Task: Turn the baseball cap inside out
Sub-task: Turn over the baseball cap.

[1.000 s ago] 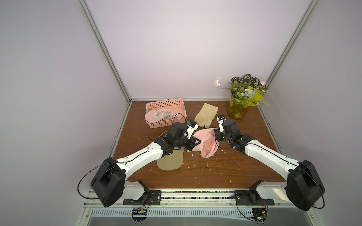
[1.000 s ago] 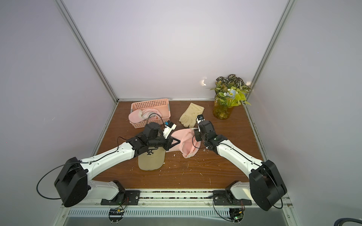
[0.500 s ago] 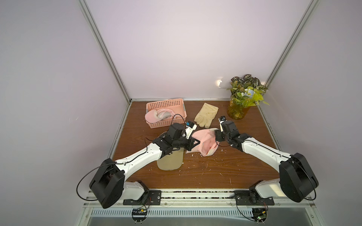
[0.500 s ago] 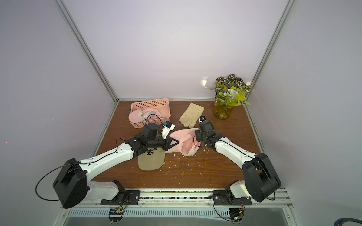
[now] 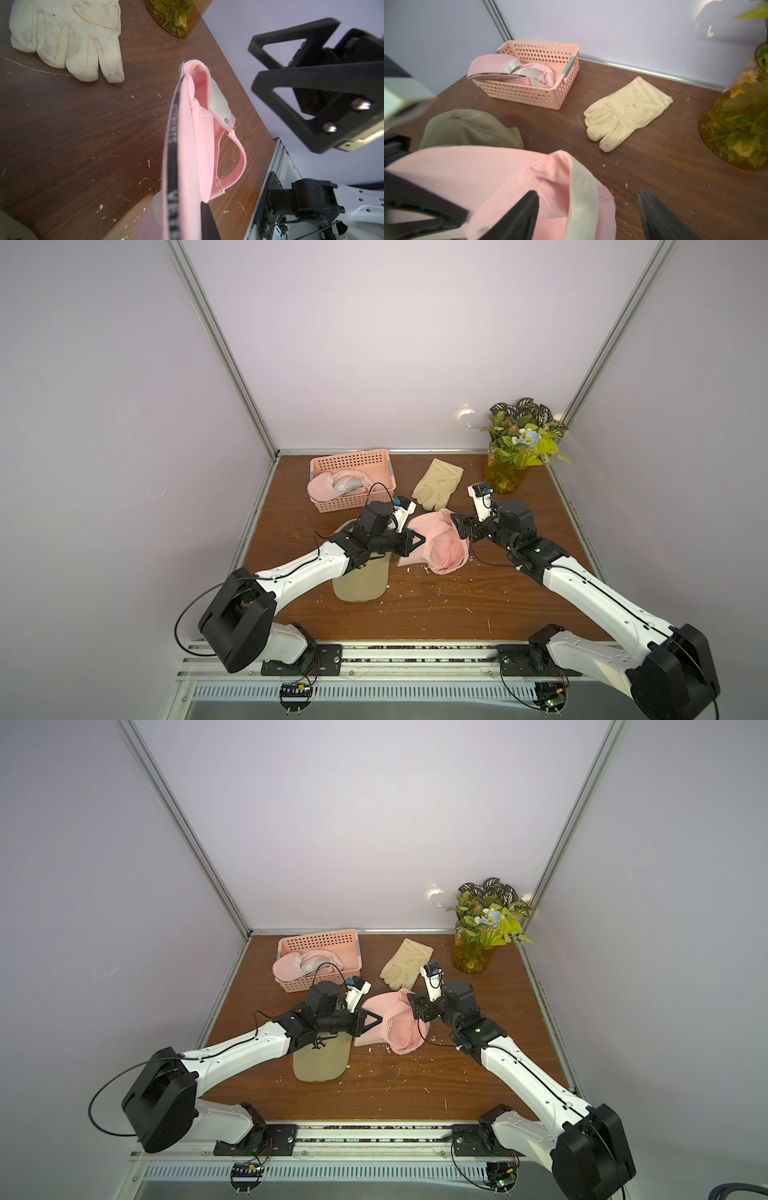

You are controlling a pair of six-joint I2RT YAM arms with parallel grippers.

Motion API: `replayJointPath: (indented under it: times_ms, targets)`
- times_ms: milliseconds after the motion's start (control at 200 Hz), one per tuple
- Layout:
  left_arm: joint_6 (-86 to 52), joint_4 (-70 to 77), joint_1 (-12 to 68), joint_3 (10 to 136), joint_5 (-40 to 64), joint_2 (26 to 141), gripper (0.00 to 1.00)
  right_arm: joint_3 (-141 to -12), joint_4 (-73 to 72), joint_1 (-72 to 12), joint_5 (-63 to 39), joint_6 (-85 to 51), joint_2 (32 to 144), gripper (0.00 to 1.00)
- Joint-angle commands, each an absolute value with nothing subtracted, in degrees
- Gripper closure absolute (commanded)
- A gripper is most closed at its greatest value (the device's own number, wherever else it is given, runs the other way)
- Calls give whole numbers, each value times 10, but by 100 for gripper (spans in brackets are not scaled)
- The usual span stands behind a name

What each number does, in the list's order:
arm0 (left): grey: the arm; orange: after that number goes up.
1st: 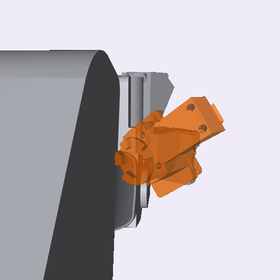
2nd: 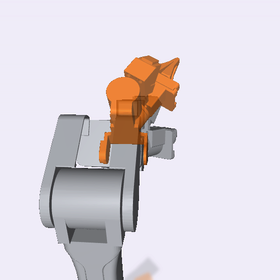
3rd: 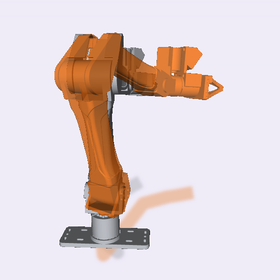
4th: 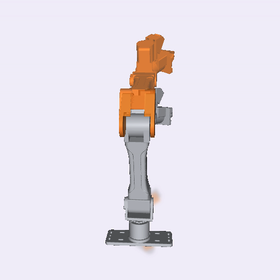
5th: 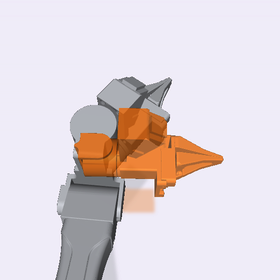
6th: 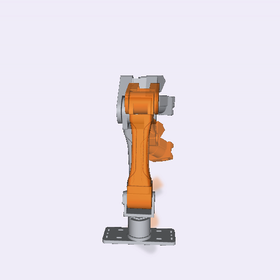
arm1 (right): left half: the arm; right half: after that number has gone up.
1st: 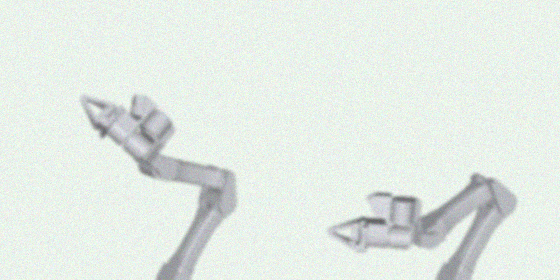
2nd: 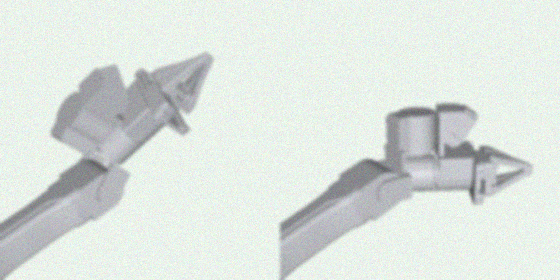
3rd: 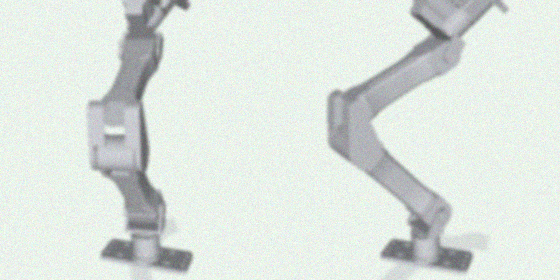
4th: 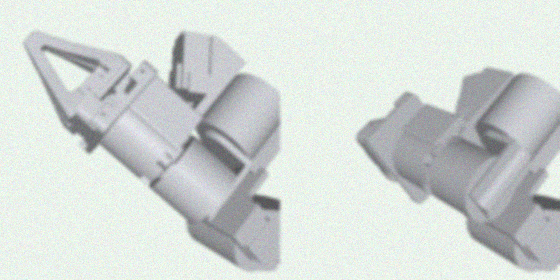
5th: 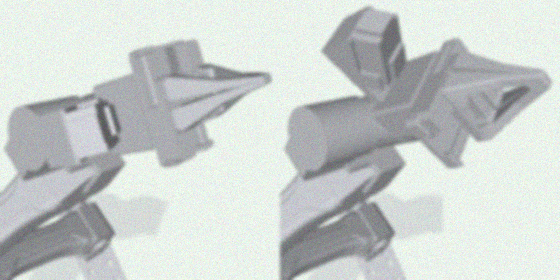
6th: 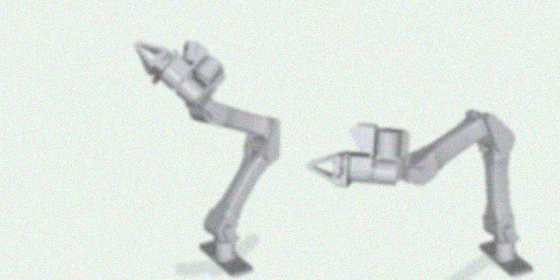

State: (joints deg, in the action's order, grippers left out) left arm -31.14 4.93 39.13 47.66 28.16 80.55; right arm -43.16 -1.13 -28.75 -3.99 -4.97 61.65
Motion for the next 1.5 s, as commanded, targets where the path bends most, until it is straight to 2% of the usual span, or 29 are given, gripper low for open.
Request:
replayJointPath:
  times_ms: [0,240,355,455,565,731,986,1491]
  targets:
    - [-321,67,388,474,283,807,100,-425,-34,-285,-130,-28,594,21]
    - [-324,55,387,475,257,812,100,-442,23,-290,-286,-11,630,34]
    - [-323,45,388,477,250,816,100,-448,40,-294,-284,-20,669,47]
    - [-316,26,388,482,232,823,100,-445,37,-295,-279,-32,706,51]
    - [-310,12,387,488,225,835,100,-441,17,-298,-254,-52,751,51]
    - [-310,5,387,495,215,853,100,-457,11,-298,-186,-89,827,43]
    - [-303,-7,386,504,190,878,100,-496,26,-298,-20,-143,912,36]
    - [-270,-55,384,540,94,949,100,-542,37,-322,74,-155,1022,35]
